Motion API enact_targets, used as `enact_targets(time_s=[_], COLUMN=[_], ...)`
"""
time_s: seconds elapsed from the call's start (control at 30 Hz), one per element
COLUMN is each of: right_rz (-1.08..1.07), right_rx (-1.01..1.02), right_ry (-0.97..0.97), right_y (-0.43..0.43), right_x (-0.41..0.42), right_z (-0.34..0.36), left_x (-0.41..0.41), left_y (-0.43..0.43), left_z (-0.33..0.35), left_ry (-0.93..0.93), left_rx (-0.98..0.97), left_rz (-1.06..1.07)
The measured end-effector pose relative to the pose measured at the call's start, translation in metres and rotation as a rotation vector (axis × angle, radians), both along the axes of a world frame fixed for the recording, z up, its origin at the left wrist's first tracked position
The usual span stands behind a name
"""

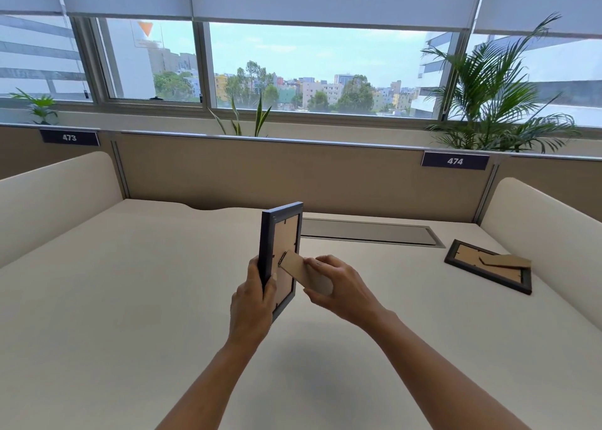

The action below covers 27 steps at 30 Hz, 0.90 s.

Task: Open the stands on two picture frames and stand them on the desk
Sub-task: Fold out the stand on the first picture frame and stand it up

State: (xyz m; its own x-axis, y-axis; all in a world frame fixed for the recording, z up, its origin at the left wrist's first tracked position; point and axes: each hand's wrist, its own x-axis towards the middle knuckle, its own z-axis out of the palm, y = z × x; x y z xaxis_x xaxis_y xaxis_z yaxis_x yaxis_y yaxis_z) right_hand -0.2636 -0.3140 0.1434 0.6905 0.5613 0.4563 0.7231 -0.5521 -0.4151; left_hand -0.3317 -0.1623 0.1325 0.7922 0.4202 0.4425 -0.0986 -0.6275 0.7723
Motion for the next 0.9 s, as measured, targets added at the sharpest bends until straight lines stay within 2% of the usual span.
enact_targets(time_s=[0.13,0.3,0.47,0.6,0.77,0.9], right_rz=[0.002,-0.032,-0.055,-0.183,-0.261,-0.171], right_rx=[0.125,0.404,0.457,0.517,0.585,0.631], right_ry=[-0.025,0.115,0.205,0.235,0.256,0.331], right_y=[0.01,0.036,0.058,0.064,0.066,0.059], right_x=[-0.009,-0.022,-0.028,-0.021,-0.008,0.01], right_z=[0.007,0.027,0.028,0.027,0.024,0.019], left_x=[0.004,0.004,0.007,0.013,0.027,0.038], left_y=[-0.003,-0.009,-0.019,-0.023,-0.019,0.0], left_z=[0.0,-0.007,-0.01,-0.01,-0.02,-0.025], left_ry=[-0.027,-0.006,0.036,-0.042,-0.029,0.121], left_rx=[0.044,0.121,0.212,0.305,0.219,0.214], left_rz=[0.042,0.094,0.097,0.055,-0.066,-0.141])
